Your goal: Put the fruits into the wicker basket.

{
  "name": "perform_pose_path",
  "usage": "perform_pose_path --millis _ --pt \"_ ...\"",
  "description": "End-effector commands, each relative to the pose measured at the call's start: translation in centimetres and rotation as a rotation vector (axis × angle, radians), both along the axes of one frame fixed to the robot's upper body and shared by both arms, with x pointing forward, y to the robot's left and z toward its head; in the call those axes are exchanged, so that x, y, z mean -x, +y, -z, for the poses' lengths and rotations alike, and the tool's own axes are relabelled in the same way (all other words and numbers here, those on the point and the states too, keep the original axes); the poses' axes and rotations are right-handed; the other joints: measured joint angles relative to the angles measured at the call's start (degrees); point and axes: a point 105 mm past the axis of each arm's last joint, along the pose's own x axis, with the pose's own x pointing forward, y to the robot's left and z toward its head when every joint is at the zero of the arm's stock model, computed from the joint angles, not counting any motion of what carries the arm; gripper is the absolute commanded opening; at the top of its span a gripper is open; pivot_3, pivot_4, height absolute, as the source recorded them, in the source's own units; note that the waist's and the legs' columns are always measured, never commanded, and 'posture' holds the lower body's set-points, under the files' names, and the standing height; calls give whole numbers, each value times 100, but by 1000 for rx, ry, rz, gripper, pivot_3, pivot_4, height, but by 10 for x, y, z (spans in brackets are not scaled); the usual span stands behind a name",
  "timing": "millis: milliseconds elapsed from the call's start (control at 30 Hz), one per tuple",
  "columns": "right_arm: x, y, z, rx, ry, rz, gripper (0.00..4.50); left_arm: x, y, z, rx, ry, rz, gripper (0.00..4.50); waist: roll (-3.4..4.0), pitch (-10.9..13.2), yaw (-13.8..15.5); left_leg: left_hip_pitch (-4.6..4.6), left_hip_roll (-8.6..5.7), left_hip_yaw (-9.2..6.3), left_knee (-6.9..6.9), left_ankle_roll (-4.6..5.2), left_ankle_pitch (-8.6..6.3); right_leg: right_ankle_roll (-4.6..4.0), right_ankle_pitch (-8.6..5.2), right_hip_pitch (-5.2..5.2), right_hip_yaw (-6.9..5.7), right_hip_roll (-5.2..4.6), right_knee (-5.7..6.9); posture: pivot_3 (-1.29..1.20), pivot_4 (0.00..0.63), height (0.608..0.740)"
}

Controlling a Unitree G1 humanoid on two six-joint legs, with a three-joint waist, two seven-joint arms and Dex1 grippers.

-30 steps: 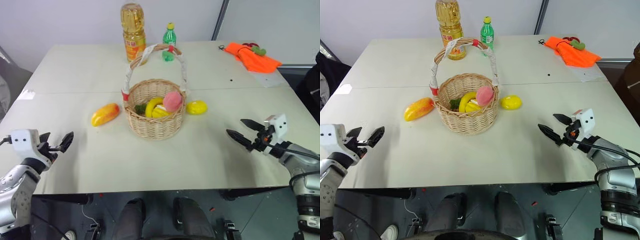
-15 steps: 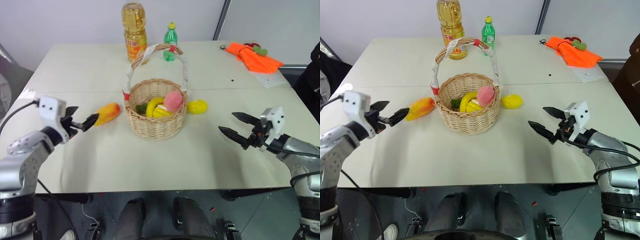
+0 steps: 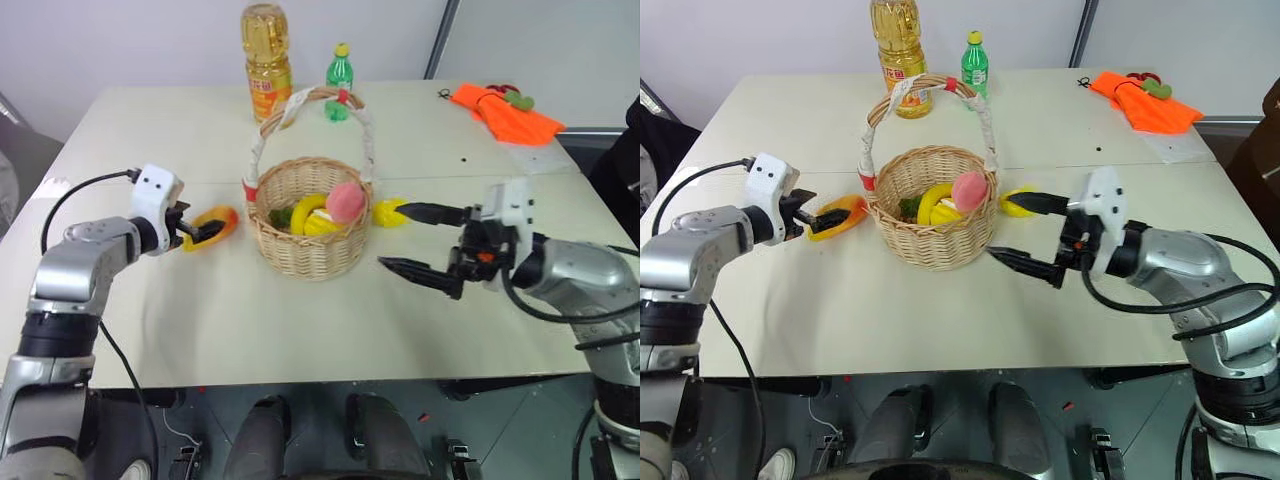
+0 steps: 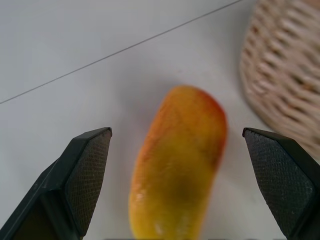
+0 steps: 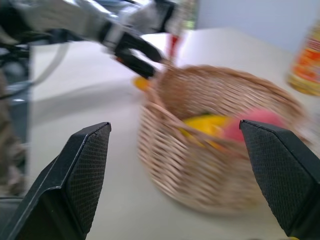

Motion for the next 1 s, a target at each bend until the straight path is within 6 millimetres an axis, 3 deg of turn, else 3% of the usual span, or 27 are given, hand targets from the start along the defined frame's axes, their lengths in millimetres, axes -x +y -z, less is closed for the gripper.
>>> perform_pose_path --millis 33,233,333,433,467,667,767,833,933,1000 --pt "10 14 -7 -7 -34 -59 4305 -5 -3 -1 -59 2 35 4500 -1 -1 7 -14 -1 -3 4 0 0 10 6 -10 -1 0 1 0 150 740" --pt "14 21 -6 -20 -30 -83 4305 -11 -7 12 -88 55 70 4500 -1 -1 -4 -44 -6 -5 15 0 2 18 12 -44 -2 0 13 0 150 740" --pt "14 21 -6 -19 -33 -79 4500 -14 -6 11 -80 42 72 3697 -2 -1 -22 -43 -4 -3 14 0 2 16 13 -48 -2 3 17 0 150 740" --pt "14 20 -6 -20 -37 -76 4500 -14 -5 10 -83 41 70 2351 -2 -1 -5 -46 -3 -5 12 1 2 19 14 -53 -2 5 19 0 150 740" --pt "14 21 -6 -20 -38 -75 4500 -14 -4 10 -87 40 65 2184 -2 -1 -3 -46 -3 -6 12 1 2 19 14 -54 -2 5 19 0 150 740" --pt "15 22 -5 -18 -44 -75 4500 -6 14 -11 -52 -39 16 2173 -2 -1 -21 -46 -2 -5 13 1 2 20 14 -55 -2 4 20 0 150 740" --pt "13 18 -6 -13 -51 -59 4500 17 20 -39 15 -140 81 2173 -2 -1 -38 -46 2 -5 11 1 2 21 15 -60 -2 5 24 0 150 740" --pt "10 12 -6 -8 -53 -42 4500 47 6 -59 67 -194 234 2173 -2 -1 -41 -47 9 -5 8 1 2 21 15 -68 0 3 26 0 150 740" --pt "3 2 -5 6 -51 -6 4500 93 -42 -72 136 -157 503 2173 -3 -1 25 -49 17 -7 8 0 2 18 13 -68 1 -5 26 0 150 740" --pt "-3 -3 -5 8 -53 15 4500 106 -72 -77 137 -167 612 2173 -3 -1 108 -49 9 -4 13 -3 3 -2 1 -54 -1 -13 16 0 150 740"
